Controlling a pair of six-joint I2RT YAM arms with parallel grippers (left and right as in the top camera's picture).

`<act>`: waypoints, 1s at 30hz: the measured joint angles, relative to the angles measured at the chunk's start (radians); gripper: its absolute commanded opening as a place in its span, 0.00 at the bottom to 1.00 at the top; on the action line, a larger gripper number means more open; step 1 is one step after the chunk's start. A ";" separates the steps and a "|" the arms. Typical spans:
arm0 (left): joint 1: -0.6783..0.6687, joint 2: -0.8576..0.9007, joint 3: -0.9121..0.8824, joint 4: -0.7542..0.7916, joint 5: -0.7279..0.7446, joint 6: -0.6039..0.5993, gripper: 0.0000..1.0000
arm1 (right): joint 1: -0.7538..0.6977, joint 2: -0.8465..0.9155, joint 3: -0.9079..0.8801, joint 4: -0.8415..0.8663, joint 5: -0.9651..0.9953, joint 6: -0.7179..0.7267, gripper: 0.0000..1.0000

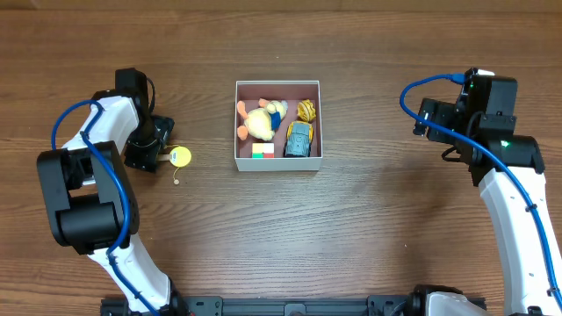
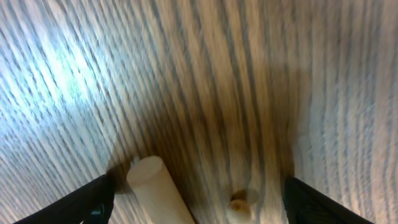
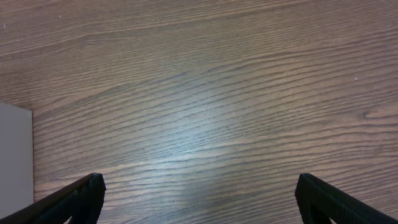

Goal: Pack container
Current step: 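Lower the left gripper and close it on the lollipop stick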

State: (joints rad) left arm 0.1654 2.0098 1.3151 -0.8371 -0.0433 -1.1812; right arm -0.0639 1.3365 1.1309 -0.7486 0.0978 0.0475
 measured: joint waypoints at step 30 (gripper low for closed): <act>0.000 -0.006 -0.010 -0.018 0.044 0.003 0.22 | 0.000 0.000 0.000 0.000 0.000 0.000 1.00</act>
State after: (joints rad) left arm 0.1654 2.0041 1.3052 -0.8551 0.0010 -1.1786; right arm -0.0639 1.3365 1.1309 -0.7486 0.0975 0.0475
